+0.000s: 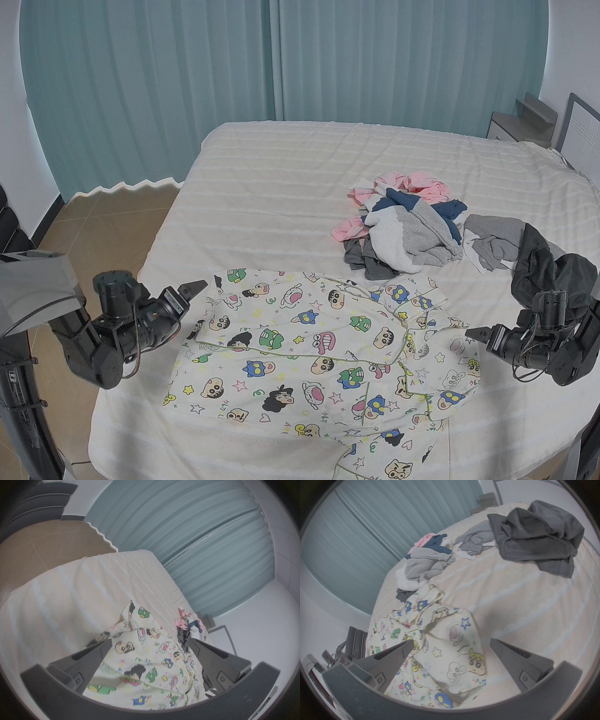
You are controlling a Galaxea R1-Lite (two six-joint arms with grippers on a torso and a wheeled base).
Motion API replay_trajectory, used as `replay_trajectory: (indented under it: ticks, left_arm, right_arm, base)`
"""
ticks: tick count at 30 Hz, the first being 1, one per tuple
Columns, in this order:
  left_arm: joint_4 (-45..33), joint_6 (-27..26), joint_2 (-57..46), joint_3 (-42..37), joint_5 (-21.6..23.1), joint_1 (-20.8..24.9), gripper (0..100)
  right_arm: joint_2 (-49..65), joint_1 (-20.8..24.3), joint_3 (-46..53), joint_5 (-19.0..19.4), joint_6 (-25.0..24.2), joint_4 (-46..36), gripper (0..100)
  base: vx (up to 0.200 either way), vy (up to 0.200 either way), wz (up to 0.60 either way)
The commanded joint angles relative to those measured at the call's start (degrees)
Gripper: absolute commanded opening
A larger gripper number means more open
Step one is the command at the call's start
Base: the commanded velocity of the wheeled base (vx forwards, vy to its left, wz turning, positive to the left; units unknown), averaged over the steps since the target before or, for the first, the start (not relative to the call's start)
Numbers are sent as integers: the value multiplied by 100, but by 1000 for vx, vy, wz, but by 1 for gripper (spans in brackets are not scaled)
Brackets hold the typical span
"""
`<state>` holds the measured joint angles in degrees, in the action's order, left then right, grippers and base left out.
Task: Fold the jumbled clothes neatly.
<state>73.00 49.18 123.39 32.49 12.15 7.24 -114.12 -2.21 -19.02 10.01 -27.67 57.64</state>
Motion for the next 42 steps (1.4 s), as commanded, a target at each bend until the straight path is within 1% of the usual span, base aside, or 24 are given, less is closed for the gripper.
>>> replay_trajectory:
  ticks: [1, 2, 4, 5, 6, 8, 12, 14, 18, 19, 35, 37, 42]
  left_arm:
    - [-3011, -919, 783, 3281, -20, 102, 100]
    - [-3204, -1209, 985, 3580, -29, 102, 100]
    - [-3336, -1639, 1345, 4020, -46, 102, 100]
    - [-3353, -1718, 1486, 4204, -55, 102, 100]
    - [-3406, -1718, 1627, 4433, -73, 111, 100]
    - [-3670, -1718, 1820, 4740, -73, 128, 100]
    - [-4074, -1675, 2119, 5329, -82, 181, 100]
    - [-4083, -1657, 2259, 5435, -99, 216, 100]
    - [-4092, -1657, 2488, 5646, -319, 251, 100]
    - [-4101, -1648, 2567, 5734, -380, 251, 100]
    - [-4074, -1648, 2664, 5883, -521, 331, 100]
    - [-4074, -1657, 2681, 5909, -653, 331, 100]
    - [-4074, -1666, 2681, 5909, -688, 322, 100]
  right_arm:
    - [1392, 1126, 750, -78, -124, 2, 100]
    - [1515, 1293, 821, -148, -124, 2, 100]
    - [1629, 1565, 909, -377, -142, 2, 100]
    - [1656, 1680, 935, -500, -142, 2, 100]
    - [1665, 1794, 970, -658, -151, 2, 100]
    - [1673, 1978, 996, -851, -230, 11, 100]
    - [1814, 2260, 953, -1071, -608, 81, 100]
    - [1928, 2356, 1005, -1080, -678, 125, 100]
    - [2042, 2462, 1120, -1089, -696, 125, 100]
    - [2086, 2462, 1163, -1089, -696, 125, 100]
    - [2289, 2471, 1366, -1080, -713, 125, 100]
    - [2289, 2471, 1366, -1080, -713, 125, 100]
    - [2271, 2471, 1383, -1071, -722, 125, 100]
  base:
    - [0, 0, 0]
    - [0, 0, 0]
    - [0, 0, 0]
    - [0, 0, 0]
    - [0, 0, 0]
    - [0, 0, 0]
    - [0, 0, 0]
    - [0, 0, 0]
    - [0, 0, 0]
    - [0, 0, 0]
    - [0, 0, 0]
    - [0, 0, 0]
    - [0, 0, 0]
